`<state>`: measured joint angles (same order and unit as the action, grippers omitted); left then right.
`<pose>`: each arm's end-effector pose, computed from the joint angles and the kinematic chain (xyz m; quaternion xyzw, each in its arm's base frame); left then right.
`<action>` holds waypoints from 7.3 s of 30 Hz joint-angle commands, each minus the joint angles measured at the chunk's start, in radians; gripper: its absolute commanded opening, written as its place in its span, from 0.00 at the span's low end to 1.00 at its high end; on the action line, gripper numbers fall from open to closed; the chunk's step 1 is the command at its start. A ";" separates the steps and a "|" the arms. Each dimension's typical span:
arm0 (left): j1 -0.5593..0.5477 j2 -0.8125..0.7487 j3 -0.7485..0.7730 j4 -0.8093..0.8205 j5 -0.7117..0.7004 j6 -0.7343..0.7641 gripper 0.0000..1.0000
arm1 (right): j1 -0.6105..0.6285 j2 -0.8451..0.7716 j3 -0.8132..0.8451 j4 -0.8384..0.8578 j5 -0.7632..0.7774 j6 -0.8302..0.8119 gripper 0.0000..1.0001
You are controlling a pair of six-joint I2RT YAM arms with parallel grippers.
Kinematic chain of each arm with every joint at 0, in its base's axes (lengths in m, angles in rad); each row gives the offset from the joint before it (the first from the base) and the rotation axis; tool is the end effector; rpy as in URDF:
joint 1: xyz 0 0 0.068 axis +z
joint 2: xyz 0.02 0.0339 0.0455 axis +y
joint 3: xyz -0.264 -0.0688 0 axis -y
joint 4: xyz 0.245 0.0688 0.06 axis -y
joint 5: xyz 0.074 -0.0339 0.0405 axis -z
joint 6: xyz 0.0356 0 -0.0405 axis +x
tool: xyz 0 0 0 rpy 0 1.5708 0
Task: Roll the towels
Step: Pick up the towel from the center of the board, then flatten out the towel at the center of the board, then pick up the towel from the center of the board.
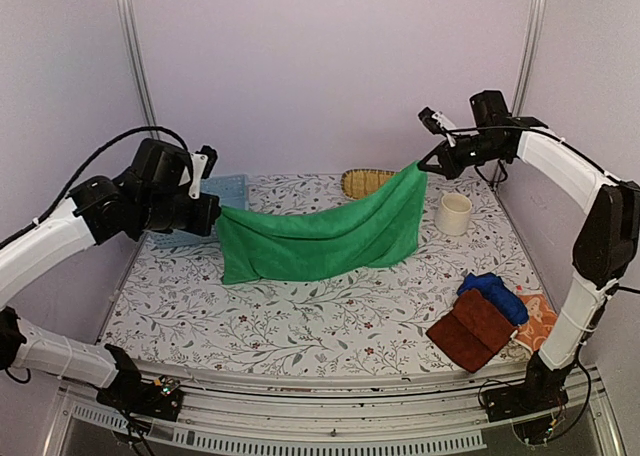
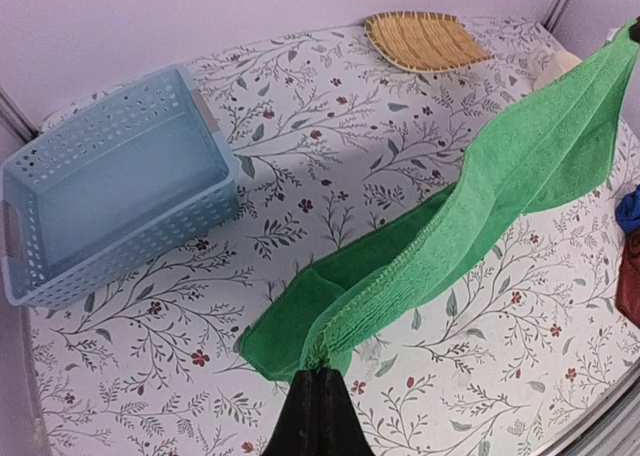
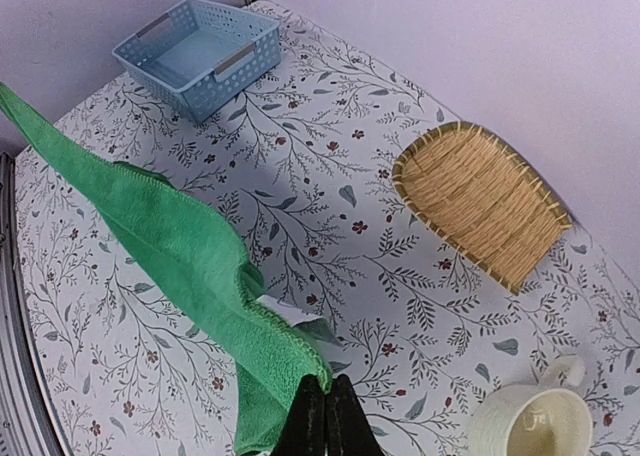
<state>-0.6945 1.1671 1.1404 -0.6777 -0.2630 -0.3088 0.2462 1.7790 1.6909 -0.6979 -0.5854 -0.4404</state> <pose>0.1945 -0.1499 0.3395 0.1184 0.8937 -0.0958 0.4221 0.3804 0.1159 0.3367 -0.4017 0.7959 0.2299 0.3903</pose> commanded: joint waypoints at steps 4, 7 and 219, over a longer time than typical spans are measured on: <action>0.054 -0.023 0.129 -0.080 -0.098 0.098 0.00 | -0.008 -0.044 0.218 -0.109 0.045 0.018 0.03; 0.069 -0.042 0.202 -0.103 -0.137 0.124 0.00 | -0.008 -0.063 0.275 -0.106 0.096 0.025 0.03; 0.612 0.503 -0.227 0.364 0.162 -0.124 0.43 | 0.266 0.483 0.025 -0.023 0.341 0.027 0.42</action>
<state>-0.0891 1.6356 0.8806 -0.3336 -0.0853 -0.4385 0.5014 2.2112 1.6596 -0.7250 -0.2668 -0.4152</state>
